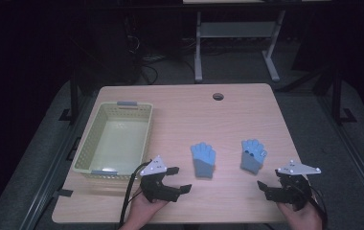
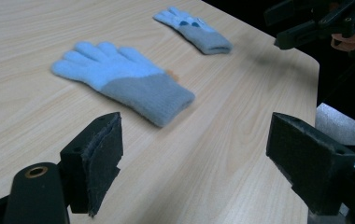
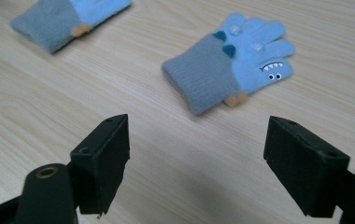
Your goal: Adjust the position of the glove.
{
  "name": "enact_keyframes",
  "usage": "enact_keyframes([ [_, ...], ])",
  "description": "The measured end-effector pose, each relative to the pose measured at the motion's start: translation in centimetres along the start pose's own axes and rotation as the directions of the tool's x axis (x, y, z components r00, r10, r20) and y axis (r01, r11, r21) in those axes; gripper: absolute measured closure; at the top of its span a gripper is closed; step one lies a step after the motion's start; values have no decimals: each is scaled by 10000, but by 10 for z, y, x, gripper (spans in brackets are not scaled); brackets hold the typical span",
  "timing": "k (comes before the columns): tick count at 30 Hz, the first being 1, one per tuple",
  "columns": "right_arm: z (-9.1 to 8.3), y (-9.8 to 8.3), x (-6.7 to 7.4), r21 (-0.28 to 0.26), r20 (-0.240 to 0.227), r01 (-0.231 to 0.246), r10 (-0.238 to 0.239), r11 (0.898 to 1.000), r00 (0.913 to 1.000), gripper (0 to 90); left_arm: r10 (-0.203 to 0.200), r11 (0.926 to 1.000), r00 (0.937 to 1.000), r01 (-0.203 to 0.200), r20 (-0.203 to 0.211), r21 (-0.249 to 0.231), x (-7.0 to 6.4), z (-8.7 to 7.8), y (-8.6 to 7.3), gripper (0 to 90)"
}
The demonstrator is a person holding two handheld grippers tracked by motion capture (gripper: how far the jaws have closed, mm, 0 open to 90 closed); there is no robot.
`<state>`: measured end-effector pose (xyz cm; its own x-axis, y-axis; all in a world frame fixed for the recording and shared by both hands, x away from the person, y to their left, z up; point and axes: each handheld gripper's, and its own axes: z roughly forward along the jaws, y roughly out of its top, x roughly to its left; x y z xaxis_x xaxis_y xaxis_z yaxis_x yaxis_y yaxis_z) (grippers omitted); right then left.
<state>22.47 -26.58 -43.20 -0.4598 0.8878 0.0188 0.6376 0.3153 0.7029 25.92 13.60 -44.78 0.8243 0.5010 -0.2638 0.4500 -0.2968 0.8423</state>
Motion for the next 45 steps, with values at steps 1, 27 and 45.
enact_keyframes([
  [1,1,0,-1,9,10,34,-34,10000,10000,222,84,9999,10000,-83,-30,117,1,0,0,183],
  [27,26,71,-16,1115,-575,-159,224,9936,9981,241,-85,9998,9997,81,-215,-178,2,-8,1,187],
  [45,62,114,-38,2610,-885,-355,606,9647,9942,301,-102,9996,9995,93,-307,-282,3,-10,2,190],
])
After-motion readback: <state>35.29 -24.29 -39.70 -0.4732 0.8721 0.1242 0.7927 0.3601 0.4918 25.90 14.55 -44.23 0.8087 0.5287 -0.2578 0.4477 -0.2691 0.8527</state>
